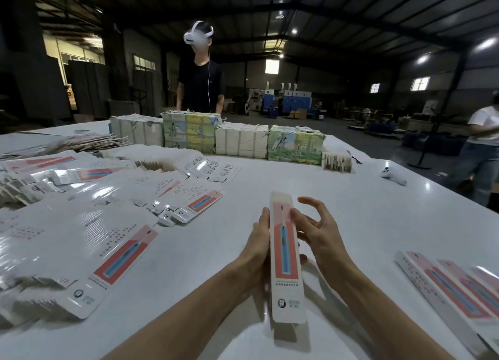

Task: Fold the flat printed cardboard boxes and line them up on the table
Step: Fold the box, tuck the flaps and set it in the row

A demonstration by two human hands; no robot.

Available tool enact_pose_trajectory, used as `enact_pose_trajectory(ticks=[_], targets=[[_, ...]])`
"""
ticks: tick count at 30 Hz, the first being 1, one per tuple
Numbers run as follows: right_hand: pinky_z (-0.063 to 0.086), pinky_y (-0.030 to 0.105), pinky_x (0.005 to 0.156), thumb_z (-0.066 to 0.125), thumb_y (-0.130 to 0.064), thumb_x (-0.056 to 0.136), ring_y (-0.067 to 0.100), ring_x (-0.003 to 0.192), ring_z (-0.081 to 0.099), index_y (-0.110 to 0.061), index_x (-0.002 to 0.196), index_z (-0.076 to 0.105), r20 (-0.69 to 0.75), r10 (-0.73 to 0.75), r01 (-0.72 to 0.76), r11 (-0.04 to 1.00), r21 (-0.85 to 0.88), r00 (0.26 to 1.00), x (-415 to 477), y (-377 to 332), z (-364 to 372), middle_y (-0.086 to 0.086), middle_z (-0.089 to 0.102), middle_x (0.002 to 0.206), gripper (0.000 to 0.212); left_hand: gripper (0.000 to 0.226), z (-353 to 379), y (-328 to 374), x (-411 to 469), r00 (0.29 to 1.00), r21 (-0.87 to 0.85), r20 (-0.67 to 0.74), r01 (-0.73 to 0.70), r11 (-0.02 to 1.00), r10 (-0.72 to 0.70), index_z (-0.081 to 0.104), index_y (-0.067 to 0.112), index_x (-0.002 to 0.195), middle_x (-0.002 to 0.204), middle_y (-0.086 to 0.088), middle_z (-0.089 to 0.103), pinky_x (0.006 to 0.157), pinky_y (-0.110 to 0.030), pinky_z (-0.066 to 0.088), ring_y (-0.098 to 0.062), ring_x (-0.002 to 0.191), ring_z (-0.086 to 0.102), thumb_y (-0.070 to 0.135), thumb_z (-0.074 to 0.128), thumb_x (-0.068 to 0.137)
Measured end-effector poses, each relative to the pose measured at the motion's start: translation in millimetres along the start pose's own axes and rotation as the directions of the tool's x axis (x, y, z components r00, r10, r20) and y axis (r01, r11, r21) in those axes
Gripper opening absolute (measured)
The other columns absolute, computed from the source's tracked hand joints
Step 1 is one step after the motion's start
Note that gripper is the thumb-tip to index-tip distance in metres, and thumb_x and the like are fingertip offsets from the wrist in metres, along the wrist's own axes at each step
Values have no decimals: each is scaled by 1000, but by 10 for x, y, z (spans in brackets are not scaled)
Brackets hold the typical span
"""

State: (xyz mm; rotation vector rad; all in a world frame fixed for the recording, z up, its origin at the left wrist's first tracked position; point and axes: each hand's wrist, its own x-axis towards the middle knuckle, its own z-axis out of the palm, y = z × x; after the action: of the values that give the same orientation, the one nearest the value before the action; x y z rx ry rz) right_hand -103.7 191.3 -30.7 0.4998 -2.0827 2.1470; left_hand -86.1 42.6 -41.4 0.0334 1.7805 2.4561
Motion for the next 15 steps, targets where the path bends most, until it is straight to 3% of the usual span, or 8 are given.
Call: enact_pose_trajectory(ticks=[2,5,7,10,12,15], targets=[[63,32,80,70,-49,94,22,98,78,-37,131,54,-6,-28,27,999,-34,1000,1,-15,-20,-2,80,103,43,58,-23,-21,26,985,96,-68,-150,984,157,42,35,135,109,-19,71,79,-55,65,-38,88,78,74,47,92],[64,39,84,71,-45,94,22,98,77,-33,129,60,-32,-56,55,998,-36,998,20,-31,-42,-1,80,102,39,48,-57,-57,25,945,160,79,-326,932,317,36,55,145,122,-9,69,74,-50,66,-37,93,78,73,41,100],[63,40,85,72,-43,95,22,98,77,-33,128,63,-46,-63,61,997,-41,997,31,-38,-77,-2,80,103,36,56,-30,-43,-1,949,176,170,-295,939,266,30,63,147,129,-5,65,73,-46,66,-34,96,78,74,50,96],[64,35,80,73,-42,94,20,101,77,-36,129,65,-36,-46,45,999,-15,998,20,-47,-127,-7,80,107,36,92,-4,-49,11,952,286,227,-269,920,208,15,77,143,137,8,52,75,-39,66,-18,104,76,57,82,83],[64,30,75,73,-42,94,21,99,78,-38,130,66,-10,-30,30,1000,6,1000,7,-61,-146,-4,80,107,36,107,-8,-58,16,955,290,239,-240,926,173,12,83,139,140,5,50,75,-38,65,-22,105,76,51,92,75],[65,31,76,71,-41,96,23,97,79,-36,131,67,7,-36,36,999,-29,999,3,-83,-164,-3,80,106,36,109,-30,-58,31,956,302,238,-242,922,172,13,82,139,139,2,52,73,-37,65,-26,101,77,46,94,75]])
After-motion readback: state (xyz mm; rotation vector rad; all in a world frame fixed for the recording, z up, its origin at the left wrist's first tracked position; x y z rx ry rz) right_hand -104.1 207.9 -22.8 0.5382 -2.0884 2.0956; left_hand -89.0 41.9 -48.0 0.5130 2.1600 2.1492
